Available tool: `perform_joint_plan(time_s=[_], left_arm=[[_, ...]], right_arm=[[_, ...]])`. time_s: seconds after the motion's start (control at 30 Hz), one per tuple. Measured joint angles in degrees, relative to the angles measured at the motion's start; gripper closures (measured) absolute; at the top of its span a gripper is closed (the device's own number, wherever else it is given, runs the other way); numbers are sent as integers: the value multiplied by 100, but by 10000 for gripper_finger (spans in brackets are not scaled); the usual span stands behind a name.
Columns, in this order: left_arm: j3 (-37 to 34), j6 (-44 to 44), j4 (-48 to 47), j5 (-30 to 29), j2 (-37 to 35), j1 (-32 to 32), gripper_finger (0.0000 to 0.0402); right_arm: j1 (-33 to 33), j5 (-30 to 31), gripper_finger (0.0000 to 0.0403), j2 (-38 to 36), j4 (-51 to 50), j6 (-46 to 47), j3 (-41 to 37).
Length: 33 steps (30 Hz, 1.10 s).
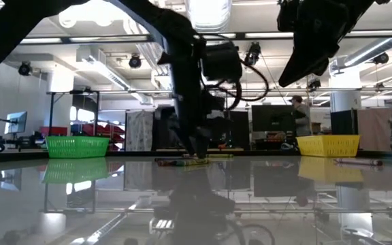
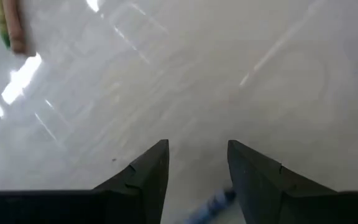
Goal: Sort crayons
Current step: Put the blue crayon into the green basket
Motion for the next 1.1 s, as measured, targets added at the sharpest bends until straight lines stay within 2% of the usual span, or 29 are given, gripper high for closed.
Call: perform_joint_plan(time_s=[0.1,0.27,0.47,0.53,0.73,1.1], left_arm=[[115,549,-120,-23,-269,-50,253],[-220,1315,6,239,-589,-36,268],[-1027,2415,979,1499,-1072,-48,313],[-1354,2641,1194,1703,-1197,-48,326],[-1992,3158,1534,1278,-1398,24,346],[-2277,3473,1944,1276,-1070,293,347]], right_arm=[[0,1,360,0,-19,37,-7],[24,3,360,0,-32,57,-33],[72,-1,360,0,-30,62,-59],[87,-1,360,0,-29,62,-59],[87,-2,360,0,18,58,-61],[87,0,360,0,131,44,-57]])
